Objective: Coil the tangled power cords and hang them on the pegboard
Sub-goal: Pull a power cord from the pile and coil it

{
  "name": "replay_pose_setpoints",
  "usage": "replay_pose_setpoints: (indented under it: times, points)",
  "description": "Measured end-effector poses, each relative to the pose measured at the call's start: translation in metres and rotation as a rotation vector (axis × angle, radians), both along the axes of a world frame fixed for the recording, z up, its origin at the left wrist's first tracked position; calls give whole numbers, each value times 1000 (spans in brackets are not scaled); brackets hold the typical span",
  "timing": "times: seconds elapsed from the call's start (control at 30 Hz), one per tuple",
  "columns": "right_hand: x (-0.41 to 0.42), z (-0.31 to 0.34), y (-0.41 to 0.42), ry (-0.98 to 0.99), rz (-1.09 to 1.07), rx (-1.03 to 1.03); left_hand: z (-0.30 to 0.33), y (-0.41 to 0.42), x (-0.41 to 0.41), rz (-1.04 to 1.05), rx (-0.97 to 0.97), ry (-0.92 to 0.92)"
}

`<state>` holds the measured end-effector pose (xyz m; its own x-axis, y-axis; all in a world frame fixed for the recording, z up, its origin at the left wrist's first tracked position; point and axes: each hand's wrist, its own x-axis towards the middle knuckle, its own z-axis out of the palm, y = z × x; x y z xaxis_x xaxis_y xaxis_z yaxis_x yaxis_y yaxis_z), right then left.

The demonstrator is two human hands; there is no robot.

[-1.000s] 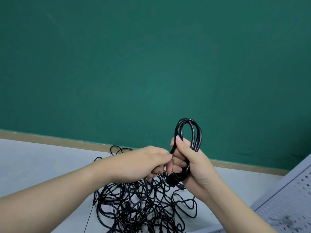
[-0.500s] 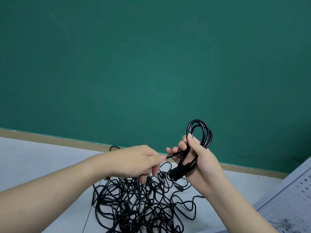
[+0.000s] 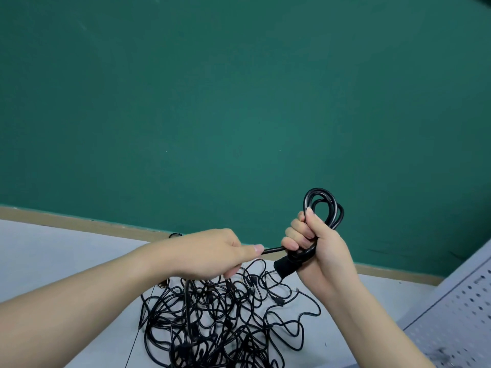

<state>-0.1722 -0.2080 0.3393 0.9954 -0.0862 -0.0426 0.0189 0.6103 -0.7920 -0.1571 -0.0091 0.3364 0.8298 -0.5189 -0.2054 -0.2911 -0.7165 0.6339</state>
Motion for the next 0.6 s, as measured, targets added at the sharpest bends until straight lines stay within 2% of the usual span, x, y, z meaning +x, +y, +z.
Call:
replay_pose_setpoints:
  times: [0.2, 0.37, 0.53, 0.6]
  points:
    - [9, 1, -31, 40, -127, 73, 2, 20, 4, 35, 75, -65]
    - [15, -17, -38, 116, -141, 1, -1, 33, 6, -34, 2, -213]
    - [15, -21, -25, 151, -63, -127, 3, 30, -2, -58, -297, -490]
    - [13, -19, -16, 137, -16, -186, 6, 27, -4, -45, -421, -525]
